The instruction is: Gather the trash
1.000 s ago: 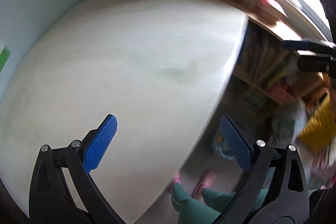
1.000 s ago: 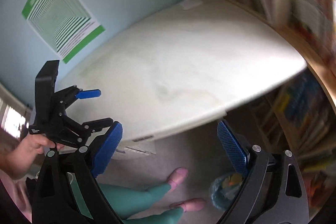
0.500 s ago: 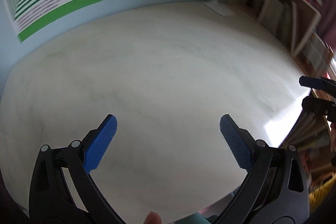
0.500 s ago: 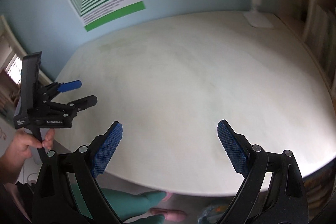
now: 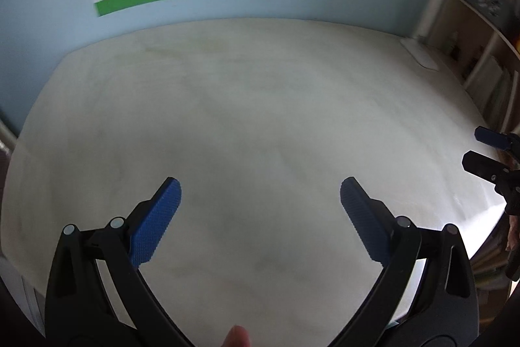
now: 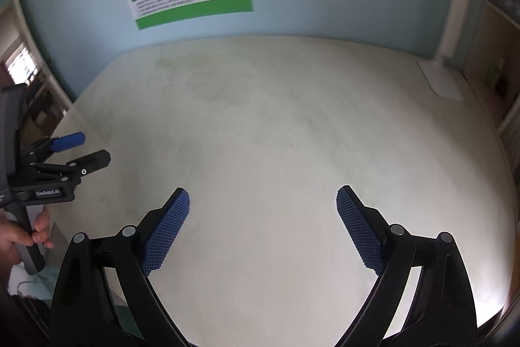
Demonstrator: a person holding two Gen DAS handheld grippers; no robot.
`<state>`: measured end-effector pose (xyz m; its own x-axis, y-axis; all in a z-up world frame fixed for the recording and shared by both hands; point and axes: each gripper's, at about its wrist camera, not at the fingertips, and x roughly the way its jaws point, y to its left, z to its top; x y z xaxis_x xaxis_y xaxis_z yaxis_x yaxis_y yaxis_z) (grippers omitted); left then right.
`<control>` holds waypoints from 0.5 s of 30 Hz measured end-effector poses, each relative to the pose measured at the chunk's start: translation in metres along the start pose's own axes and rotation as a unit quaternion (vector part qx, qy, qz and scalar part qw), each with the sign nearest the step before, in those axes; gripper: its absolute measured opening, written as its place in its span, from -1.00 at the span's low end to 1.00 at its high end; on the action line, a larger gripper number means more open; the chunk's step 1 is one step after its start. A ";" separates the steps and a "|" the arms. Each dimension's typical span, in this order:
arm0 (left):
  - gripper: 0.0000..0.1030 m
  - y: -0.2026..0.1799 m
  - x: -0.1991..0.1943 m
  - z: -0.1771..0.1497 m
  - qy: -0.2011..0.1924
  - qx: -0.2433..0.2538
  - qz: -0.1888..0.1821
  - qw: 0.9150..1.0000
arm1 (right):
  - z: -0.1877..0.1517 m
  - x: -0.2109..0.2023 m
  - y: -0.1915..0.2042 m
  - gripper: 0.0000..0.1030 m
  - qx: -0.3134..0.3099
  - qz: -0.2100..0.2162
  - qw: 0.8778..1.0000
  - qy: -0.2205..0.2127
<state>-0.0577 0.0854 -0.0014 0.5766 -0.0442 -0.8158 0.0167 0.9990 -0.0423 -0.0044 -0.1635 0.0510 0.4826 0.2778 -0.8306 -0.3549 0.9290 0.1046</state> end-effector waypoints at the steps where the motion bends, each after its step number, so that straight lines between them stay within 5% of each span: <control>1: 0.87 0.001 0.000 0.001 -0.004 -0.004 0.014 1.000 | 0.004 0.004 0.003 0.77 -0.013 -0.002 1.000 -0.001; 15: 0.87 -0.006 -0.020 0.018 -0.073 -0.018 0.127 0.989 | 0.038 0.016 0.002 0.80 -0.077 0.001 0.996 -0.046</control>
<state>-0.0550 0.0801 0.0253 0.6698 0.2136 -0.7112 -0.1721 0.9763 0.1312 0.0332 -0.1476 0.0584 0.5501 0.3076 -0.7764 -0.4710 0.8820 0.0157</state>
